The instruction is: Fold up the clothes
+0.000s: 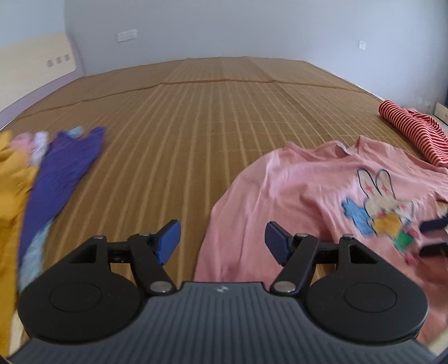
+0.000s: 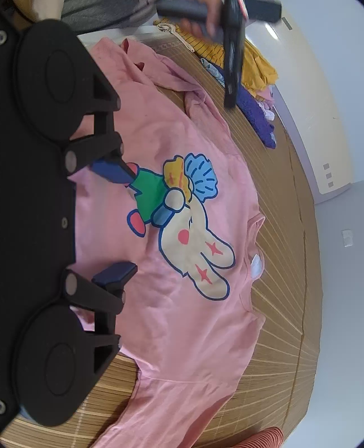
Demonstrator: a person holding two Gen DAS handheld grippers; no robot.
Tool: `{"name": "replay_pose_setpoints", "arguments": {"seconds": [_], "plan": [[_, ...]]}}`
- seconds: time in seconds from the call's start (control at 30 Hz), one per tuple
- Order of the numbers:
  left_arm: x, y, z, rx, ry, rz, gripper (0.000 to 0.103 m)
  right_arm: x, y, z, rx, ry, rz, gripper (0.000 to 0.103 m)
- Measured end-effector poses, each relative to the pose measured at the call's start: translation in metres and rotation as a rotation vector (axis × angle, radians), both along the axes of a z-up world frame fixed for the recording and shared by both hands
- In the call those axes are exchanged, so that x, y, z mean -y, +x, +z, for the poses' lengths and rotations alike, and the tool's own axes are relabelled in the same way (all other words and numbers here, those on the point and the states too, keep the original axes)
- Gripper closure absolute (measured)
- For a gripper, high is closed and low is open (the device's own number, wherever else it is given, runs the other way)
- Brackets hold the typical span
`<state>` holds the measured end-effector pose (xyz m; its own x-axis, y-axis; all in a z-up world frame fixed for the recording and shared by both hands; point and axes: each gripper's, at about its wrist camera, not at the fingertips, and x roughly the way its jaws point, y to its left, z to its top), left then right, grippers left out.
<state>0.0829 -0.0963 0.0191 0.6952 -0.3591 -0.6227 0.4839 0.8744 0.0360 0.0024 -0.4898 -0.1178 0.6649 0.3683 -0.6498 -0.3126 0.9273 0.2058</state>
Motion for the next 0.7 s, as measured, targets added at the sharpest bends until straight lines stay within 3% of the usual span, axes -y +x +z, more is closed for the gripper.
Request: {"name": "replay_pose_setpoints", "arguments": {"seconds": [0.17,0.33,0.4,0.47,0.57,0.63,0.7], "plan": [[-0.010,-0.063,-0.007,-0.038,0.034,-0.094,0.031,-0.001,0.000,0.000,0.000,-0.005,-0.007,0.038],[0.015,-0.101,-0.028,0.012,0.161,-0.150,0.034,-0.001,-0.003,0.001,-0.001,-0.003,-0.011,0.038],[0.016,-0.106,-0.033,0.009,0.141,-0.172,0.044,0.000,-0.004,0.001,0.001,-0.003,-0.012,0.038],[0.021,-0.102,-0.040,-0.009,0.136,-0.186,0.046,-0.001,-0.004,0.001,0.001,-0.003,-0.010,0.038],[0.025,-0.100,-0.052,0.001,0.175,-0.198,0.057,-0.001,-0.005,0.001,0.001,-0.002,-0.009,0.038],[0.029,-0.099,-0.058,0.020,0.180,-0.217,0.069,-0.002,-0.005,0.001,0.000,-0.006,-0.008,0.037],[0.031,-0.099,-0.059,0.039,0.185,-0.215,0.091,-0.003,-0.005,0.001,-0.002,-0.006,-0.012,0.037]]}}
